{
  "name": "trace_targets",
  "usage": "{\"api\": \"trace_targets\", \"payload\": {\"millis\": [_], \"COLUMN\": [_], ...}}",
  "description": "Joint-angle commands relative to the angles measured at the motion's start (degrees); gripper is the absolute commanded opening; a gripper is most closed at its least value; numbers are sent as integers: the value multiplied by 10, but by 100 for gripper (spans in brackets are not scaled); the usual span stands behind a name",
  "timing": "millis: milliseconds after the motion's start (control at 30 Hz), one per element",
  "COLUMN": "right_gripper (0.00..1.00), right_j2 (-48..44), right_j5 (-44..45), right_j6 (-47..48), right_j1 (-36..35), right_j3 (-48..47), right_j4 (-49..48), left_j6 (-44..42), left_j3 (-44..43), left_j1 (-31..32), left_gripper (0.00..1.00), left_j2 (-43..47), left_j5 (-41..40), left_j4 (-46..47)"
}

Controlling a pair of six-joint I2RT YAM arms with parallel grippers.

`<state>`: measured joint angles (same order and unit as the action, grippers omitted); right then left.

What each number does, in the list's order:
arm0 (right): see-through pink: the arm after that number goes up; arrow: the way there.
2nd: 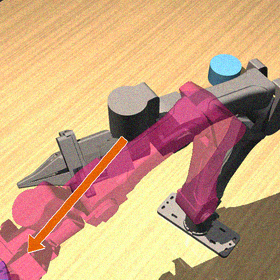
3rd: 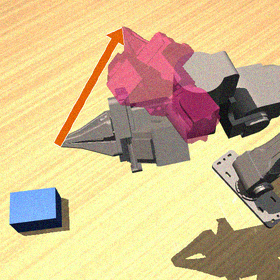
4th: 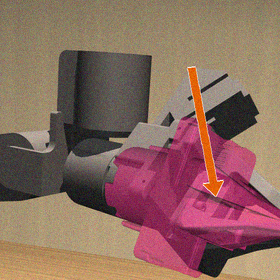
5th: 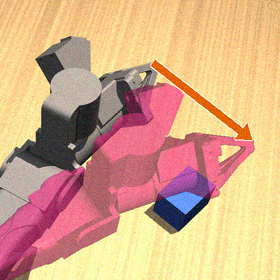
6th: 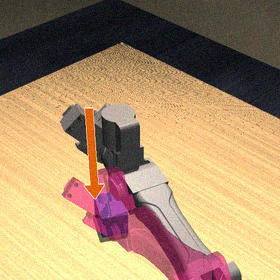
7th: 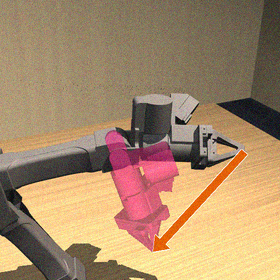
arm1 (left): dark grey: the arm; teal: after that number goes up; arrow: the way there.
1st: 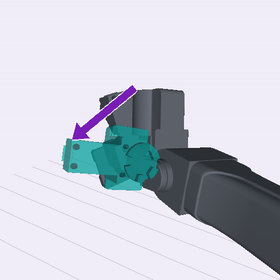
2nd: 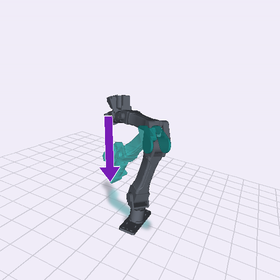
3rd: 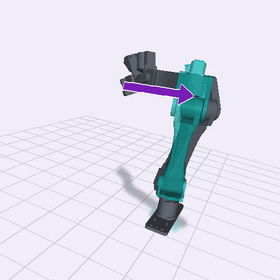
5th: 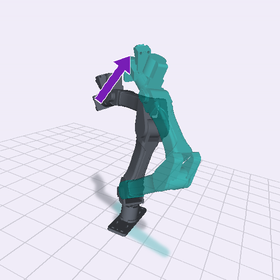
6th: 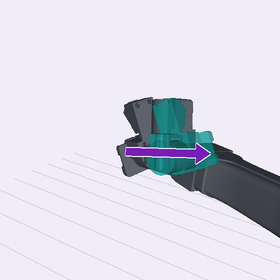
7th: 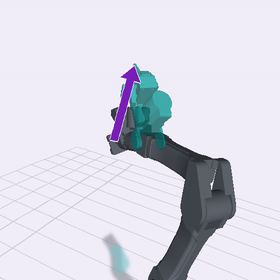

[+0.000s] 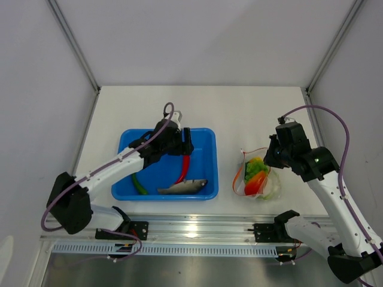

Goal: Place the food in the zip-top bag and seal the zipper
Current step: Pick up the fake vegetable from the bin.

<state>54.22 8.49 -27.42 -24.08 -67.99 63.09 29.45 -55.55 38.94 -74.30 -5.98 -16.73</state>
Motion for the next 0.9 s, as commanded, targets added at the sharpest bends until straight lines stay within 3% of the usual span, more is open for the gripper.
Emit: {"api": "trace_targets", "payload": {"millis": [0,300,500,800,867], "right_gripper": [0,0,0,0,0], "right_j2": [-3,-16,-18,-20,-18], "right_j5": [-8,-15,-22,-24,-25], "right_j6": [-4,-4,-6,-9,-11], "right_j1": [2,2,2,2,2], "right_j3": [-14,-5,0,1,1], "right_j4": [-22,-20,-21,-27,-27], "left_j6": [13,55,76,90,90], "left_j3": [-18,-67,-91,-43,-39], "left_j1": [-4,-9,-9,-9,-9], "left_gripper": [75,75,72,47,37], "left_j2": [-45,-194,-242,-241,-243], "left_j5": [-6,2,-3,11,11], "left_j4": [-43,-80,-106,-82,-76]}}
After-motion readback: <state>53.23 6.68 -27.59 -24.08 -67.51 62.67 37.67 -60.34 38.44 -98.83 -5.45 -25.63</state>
